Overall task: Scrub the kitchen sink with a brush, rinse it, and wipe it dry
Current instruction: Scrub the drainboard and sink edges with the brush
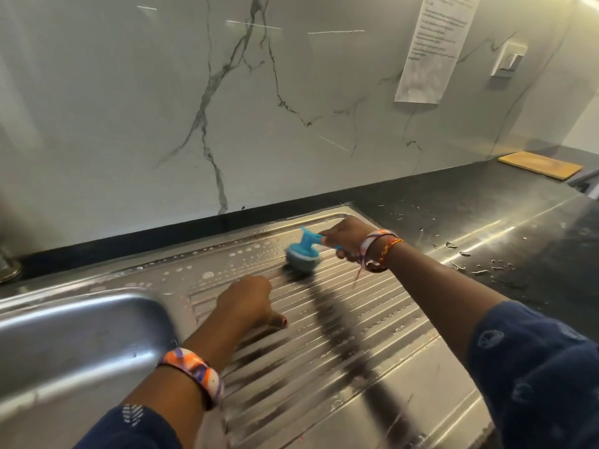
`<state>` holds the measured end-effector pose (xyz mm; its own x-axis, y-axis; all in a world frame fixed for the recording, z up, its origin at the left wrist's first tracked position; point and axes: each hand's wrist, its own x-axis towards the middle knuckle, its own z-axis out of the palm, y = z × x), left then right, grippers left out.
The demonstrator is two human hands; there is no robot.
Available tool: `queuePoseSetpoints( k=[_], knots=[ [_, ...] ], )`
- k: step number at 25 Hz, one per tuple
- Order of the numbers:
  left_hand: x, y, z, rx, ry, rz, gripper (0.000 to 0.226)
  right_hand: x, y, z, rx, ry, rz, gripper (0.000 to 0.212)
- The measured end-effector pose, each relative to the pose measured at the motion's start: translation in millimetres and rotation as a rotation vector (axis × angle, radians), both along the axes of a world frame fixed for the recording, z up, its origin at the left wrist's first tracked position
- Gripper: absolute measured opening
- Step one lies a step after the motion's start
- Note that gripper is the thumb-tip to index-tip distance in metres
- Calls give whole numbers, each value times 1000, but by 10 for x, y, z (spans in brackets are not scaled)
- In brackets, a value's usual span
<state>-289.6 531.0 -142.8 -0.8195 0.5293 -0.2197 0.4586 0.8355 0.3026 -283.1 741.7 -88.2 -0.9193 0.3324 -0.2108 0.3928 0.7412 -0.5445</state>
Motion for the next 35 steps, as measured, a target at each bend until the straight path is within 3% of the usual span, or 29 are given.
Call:
queuePoseSetpoints(
  k=[4,7,12,15,18,20,25,29,31,33,35],
  knots=[
    [-208,-642,15,-19,39,190,53,23,113,83,582,14,-151,33],
    [-246,-928,-43,-33,-40,298,38,66,-217,74,627,94,-46,31],
    [-291,-875,-85,-86,6,276,45,-275,-970,-115,385,123,316,33],
    [-270,-960,-118,-26,9,250,35,-372,-636,-24,449,93,202,33],
    [-239,-1004,-144,-5,49,233,39,-155,-57,75,749,18,-37,32],
    [-253,-994,-167,-10,63,233,40,-6,34,51,876,-37,-67,30],
    [-224,-1003,-238,99,50,285,37,74,-672,-12,754,159,113,28],
    [-60,-1080,-359,198,142,449,59,4,-1524,-139,311,212,295,34],
    [55,-1148,-376,234,177,503,55,-49,-1679,-179,152,173,363,35],
    [137,-1246,-362,281,147,483,48,-67,-1522,-158,128,167,341,35],
    [194,-1331,-353,237,131,388,58,-43,-1129,-105,193,165,261,34]
  ],
)
